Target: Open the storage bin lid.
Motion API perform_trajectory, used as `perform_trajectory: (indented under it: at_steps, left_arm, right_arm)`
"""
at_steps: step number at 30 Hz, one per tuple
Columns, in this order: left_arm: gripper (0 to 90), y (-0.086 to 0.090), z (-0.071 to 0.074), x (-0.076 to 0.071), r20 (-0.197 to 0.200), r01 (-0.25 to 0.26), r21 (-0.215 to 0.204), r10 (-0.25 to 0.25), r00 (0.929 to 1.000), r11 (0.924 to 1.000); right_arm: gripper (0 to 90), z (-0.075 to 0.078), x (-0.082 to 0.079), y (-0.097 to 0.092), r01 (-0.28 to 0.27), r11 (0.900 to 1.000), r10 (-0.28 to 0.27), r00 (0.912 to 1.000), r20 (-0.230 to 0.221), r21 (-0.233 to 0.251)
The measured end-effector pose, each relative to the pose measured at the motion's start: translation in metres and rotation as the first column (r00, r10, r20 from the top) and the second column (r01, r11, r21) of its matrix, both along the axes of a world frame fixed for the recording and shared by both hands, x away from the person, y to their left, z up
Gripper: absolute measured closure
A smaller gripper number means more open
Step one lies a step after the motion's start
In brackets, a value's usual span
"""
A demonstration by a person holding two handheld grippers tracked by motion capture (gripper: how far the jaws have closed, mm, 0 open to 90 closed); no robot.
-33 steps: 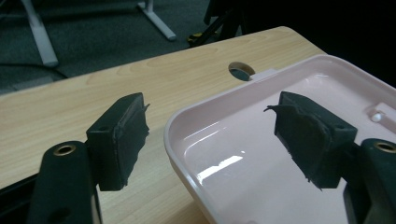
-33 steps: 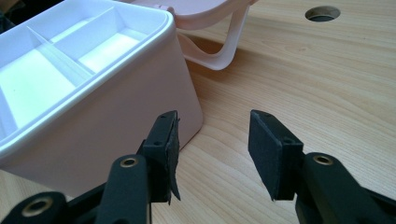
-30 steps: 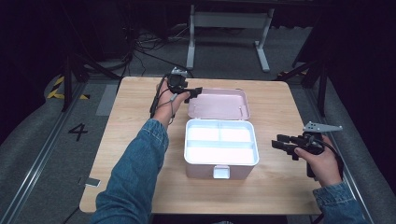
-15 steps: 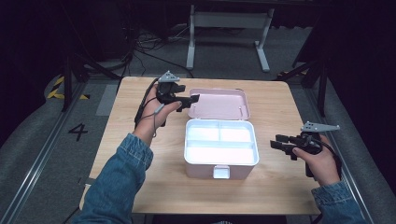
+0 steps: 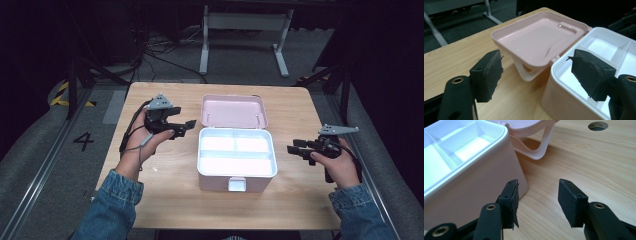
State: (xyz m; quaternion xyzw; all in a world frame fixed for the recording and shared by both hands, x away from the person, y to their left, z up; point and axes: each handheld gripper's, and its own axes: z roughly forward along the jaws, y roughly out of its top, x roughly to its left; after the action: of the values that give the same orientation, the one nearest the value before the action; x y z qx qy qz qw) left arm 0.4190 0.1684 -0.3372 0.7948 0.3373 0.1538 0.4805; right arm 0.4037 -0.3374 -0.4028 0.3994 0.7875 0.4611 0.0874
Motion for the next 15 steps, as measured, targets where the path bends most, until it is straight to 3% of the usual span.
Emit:
perform_trajectory:
  at_steps: [7,15]
  left_arm:
    - [25.4,0.022,-0.012,-0.02,-0.005,-0.045,0.009,0.046,0.999,0.9989]
    - [25.7,0.052,-0.034,-0.035,-0.066,-0.099,-0.014,0.098,0.993,0.995]
  right_arm:
    - [50.5,0.003,0.006,0.004,-0.013,0.9999,0.013,0.9999,0.009,-0.006]
    - [48.5,0.003,0.007,0.0,-0.009,0.9998,0.009,0.9999,-0.004,-0.019]
